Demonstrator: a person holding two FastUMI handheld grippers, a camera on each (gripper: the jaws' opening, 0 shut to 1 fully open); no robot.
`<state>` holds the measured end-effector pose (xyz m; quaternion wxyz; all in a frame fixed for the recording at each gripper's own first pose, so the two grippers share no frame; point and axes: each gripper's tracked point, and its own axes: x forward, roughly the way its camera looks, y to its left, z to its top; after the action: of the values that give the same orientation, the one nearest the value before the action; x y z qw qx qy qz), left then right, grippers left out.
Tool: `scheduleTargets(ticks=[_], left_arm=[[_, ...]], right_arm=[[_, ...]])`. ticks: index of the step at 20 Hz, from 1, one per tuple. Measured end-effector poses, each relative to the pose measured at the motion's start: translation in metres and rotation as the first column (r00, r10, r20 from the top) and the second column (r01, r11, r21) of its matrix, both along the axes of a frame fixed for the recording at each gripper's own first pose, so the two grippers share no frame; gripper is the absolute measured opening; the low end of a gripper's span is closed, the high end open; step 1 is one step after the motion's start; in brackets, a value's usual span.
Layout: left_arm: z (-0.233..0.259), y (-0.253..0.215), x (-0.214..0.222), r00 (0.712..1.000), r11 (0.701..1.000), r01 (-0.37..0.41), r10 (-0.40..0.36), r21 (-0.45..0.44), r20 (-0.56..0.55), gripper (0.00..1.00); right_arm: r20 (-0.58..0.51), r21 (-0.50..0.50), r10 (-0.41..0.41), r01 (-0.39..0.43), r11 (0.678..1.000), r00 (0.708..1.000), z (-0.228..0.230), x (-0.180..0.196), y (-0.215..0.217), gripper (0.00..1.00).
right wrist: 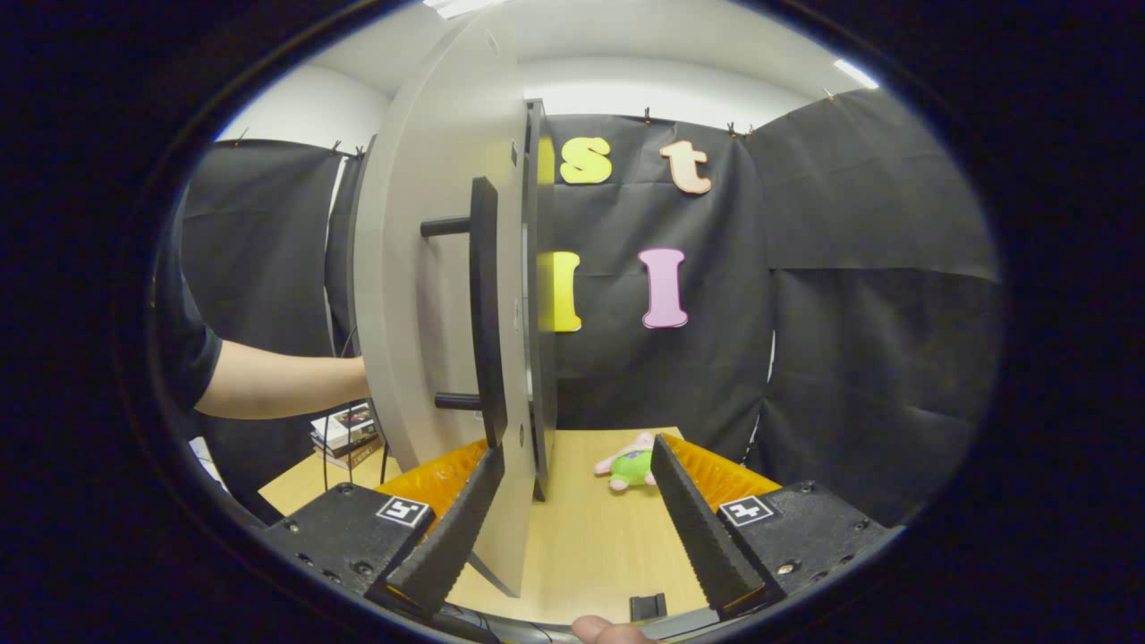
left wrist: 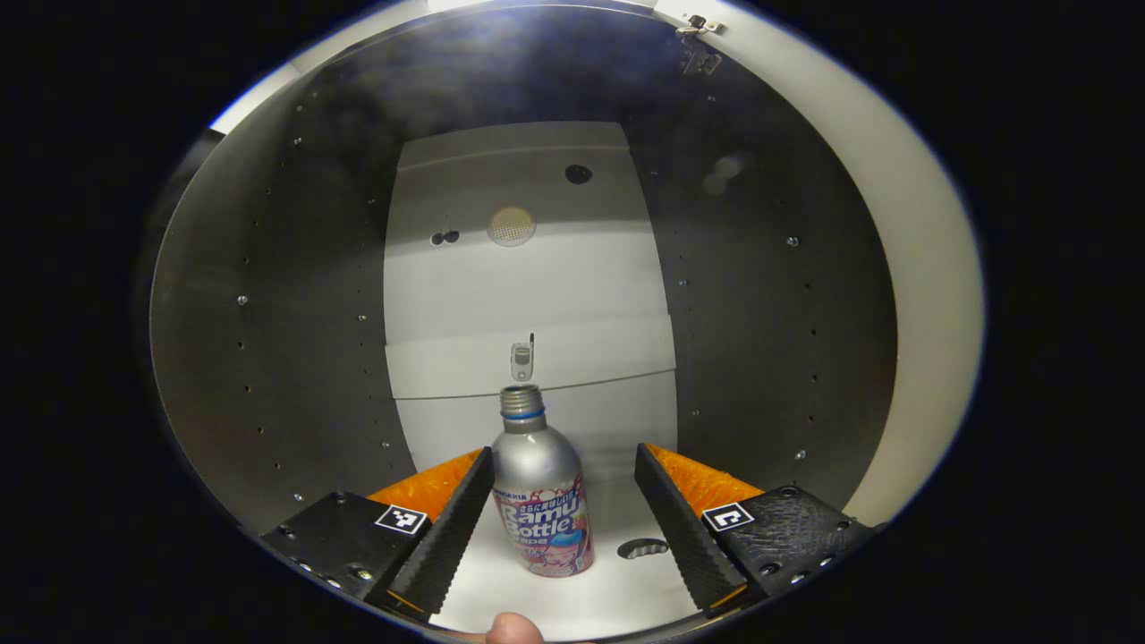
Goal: Open the cabinet door with the right hand, grasp the bottle in the cabinet with the left hand and place it on the coaster, then close the cabinet door with the right hand.
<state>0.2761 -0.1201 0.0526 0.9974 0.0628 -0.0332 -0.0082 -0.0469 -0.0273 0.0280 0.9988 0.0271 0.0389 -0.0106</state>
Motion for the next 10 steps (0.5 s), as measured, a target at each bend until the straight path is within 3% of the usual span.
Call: scheduleTargets(ticks=[10], left_arm=[[-0.04, 0.026, 0.041, 0.989, 0.988, -0.065, 0.046, -0.138, -0.14, 0.96]], right_arm=[[-0.03, -0.057, 0.004, -0.006, 0.998, 1.0, 0.001, 0.006, -0.001, 1.0]])
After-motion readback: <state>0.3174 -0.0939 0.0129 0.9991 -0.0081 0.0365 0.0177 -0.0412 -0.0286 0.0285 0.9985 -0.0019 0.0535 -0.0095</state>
